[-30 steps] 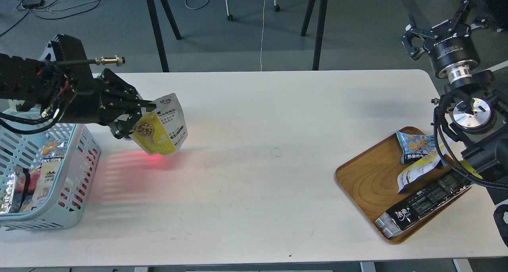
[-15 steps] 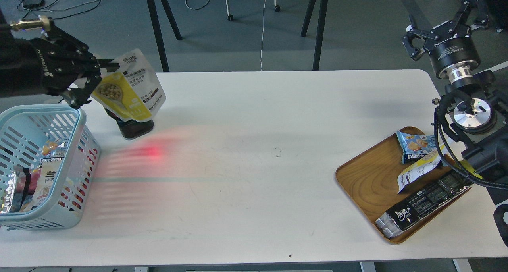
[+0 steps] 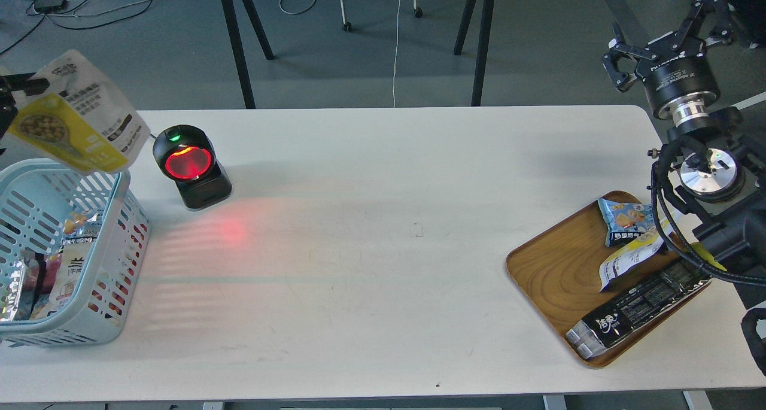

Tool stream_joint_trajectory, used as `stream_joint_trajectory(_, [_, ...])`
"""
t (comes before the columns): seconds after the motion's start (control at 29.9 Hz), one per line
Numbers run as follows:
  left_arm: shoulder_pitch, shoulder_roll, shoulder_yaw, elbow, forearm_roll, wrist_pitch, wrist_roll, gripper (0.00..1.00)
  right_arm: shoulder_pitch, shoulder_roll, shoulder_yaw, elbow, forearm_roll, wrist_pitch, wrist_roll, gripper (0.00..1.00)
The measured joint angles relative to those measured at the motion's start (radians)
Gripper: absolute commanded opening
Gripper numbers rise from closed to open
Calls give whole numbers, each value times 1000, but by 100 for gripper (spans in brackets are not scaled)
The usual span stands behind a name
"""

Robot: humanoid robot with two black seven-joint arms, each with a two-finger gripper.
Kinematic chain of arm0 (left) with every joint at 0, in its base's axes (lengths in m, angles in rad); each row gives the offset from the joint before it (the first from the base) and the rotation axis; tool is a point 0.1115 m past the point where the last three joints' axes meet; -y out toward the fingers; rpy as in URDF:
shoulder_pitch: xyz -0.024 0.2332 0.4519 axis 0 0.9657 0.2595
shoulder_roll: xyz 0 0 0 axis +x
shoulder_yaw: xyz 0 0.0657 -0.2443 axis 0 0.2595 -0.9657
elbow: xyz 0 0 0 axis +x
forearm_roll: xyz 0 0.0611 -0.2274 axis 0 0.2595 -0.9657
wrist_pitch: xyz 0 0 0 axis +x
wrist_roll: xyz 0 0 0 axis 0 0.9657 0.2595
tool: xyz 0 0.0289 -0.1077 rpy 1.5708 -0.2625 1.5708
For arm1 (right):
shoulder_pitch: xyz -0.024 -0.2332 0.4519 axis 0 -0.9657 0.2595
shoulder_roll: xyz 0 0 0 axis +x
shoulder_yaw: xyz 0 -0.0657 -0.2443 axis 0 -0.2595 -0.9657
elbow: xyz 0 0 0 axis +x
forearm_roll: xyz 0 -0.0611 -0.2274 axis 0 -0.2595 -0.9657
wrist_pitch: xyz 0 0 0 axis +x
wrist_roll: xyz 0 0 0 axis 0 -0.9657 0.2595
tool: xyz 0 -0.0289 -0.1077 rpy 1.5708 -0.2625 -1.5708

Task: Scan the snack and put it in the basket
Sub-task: 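Carry the pouch over the blue basket and drop it in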

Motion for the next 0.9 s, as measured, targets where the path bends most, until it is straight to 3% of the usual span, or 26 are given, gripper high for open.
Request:
stream_joint_trajectory(0.5, [0,15,158,117,0,83,0,0,0,7,0,-1,0,0,0,99])
stream_joint_trajectory(0.9, [2,14,249,200,0,92,0,1,-1,8,-1,-3,0,0,0,99])
